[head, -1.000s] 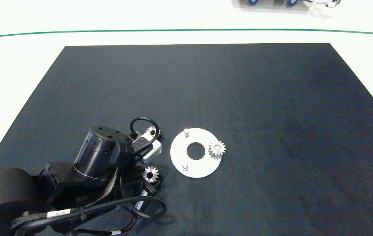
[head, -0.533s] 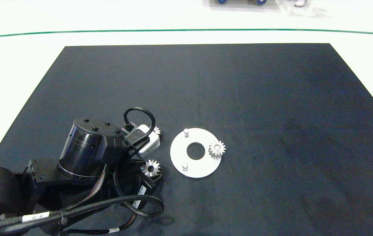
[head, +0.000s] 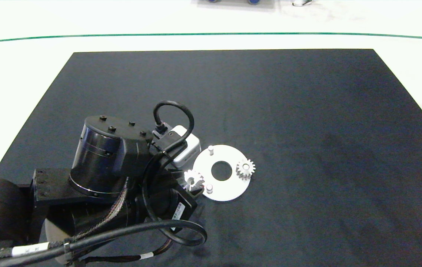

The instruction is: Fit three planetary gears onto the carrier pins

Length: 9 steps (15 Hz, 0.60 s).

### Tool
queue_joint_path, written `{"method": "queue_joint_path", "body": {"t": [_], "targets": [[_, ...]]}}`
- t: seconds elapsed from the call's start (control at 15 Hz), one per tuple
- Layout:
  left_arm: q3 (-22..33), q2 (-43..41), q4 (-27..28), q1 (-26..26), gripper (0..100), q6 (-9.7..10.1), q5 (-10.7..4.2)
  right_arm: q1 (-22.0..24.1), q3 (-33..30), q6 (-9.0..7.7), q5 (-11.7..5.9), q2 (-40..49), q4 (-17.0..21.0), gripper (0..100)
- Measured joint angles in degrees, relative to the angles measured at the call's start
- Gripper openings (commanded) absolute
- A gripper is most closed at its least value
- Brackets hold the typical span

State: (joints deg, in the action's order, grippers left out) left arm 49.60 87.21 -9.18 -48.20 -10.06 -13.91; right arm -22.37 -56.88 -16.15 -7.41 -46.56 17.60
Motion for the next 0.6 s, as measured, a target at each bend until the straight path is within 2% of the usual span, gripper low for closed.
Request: {"method": "queue_joint_path", "body": {"t": [0.13,0.6], "targets": [[0.15,0.27,-0.33,-0.91,19,0.33,0.02,0.05,-0.01,-0.05,-0.05,0.12,-1.79,100],[1.61,3.52,-4.29,-5.02,19,0.80,-0.85,0.10,0.13,-0.11,-0.02,1.11,-2.28,100]]}}
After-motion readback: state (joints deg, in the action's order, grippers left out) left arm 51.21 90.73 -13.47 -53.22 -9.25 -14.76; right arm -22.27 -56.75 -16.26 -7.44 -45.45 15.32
